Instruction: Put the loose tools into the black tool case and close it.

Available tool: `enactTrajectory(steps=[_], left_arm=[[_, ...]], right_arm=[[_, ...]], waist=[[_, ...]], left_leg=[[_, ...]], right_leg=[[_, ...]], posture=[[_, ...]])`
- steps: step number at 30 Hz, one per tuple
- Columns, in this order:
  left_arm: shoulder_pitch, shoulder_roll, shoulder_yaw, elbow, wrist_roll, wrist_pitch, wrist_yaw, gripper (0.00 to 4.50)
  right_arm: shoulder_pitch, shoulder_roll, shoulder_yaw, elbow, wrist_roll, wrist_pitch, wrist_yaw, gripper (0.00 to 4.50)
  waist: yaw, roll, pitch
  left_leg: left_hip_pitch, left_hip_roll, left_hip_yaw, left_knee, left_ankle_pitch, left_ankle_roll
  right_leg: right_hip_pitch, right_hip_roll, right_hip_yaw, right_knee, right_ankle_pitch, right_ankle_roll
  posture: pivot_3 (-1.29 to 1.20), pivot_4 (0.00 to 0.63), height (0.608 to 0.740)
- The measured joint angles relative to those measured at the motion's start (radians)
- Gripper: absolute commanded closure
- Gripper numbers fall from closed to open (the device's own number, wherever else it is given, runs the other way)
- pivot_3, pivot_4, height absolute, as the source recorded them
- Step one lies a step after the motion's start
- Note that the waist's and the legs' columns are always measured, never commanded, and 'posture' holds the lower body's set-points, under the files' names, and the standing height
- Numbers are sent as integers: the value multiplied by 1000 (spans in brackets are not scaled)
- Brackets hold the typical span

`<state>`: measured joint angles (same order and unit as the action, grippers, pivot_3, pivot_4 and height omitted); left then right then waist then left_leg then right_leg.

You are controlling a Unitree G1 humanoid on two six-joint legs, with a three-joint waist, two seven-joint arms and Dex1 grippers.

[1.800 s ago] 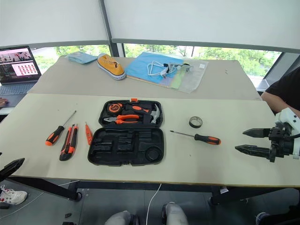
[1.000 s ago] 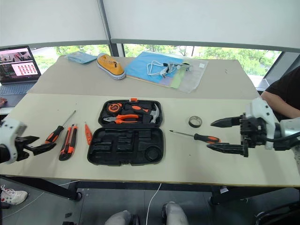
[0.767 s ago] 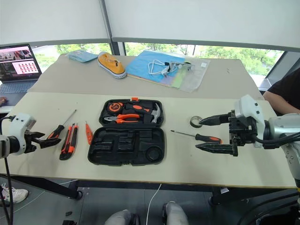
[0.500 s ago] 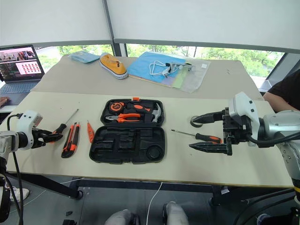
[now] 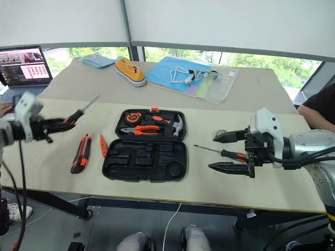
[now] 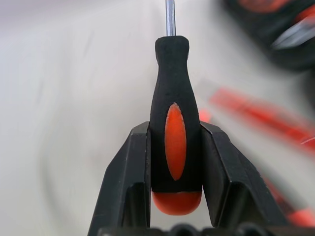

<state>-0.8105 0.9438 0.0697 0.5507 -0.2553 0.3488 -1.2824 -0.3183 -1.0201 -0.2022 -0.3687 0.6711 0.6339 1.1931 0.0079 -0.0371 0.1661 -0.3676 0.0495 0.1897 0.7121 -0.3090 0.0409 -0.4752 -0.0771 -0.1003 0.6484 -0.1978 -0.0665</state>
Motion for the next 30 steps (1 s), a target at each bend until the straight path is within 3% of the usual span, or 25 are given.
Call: enactTrajectory(steps=[4, 8, 11, 18, 30], left_arm=[[-35, -84, -167, -122, 60, -54, -97, 3623], [-48, -202, -312, -107, 130, -97, -142, 3623], [-92, -235, -366, -45, 189, -178, -147, 3623], [-133, -266, -400, 135, 295, -333, -125, 3623], [-158, -281, -400, 225, 329, -444, -125, 3623]], right_arm=[[1, 24, 21, -4, -31, -15, -48, 0], [16, 31, 22, -20, -36, -15, -77, 0], [28, 40, 22, -43, -35, -15, -97, 0], [67, 56, 18, -81, -29, -14, -139, 0], [63, 56, 17, -72, -30, -16, -154, 0]], waist=[[2, 3, -1], [-4, 1, -1], [-11, 1, -1], [-13, 1, -1], [-8, 1, -1]], left_leg=[[0, -2, 2, 1, 0, 1], [-1, 1, 1, 3, 1, 1], [0, 1, 0, 3, 1, 1], [-1, 1, -1, 3, 1, 4], [-1, 0, -1, 4, 0, 6]], right_leg=[[0, 0, 3, 0, -2, 7], [0, 2, 2, 0, -2, 7], [0, 3, 3, 0, -2, 7], [0, 1, 2, 0, -2, 7], [1, 1, 2, 0, -2, 8]], posture=[[0, 150, 718], [0, 150, 718], [0, 150, 718], [0, 150, 718], [0, 150, 718]])
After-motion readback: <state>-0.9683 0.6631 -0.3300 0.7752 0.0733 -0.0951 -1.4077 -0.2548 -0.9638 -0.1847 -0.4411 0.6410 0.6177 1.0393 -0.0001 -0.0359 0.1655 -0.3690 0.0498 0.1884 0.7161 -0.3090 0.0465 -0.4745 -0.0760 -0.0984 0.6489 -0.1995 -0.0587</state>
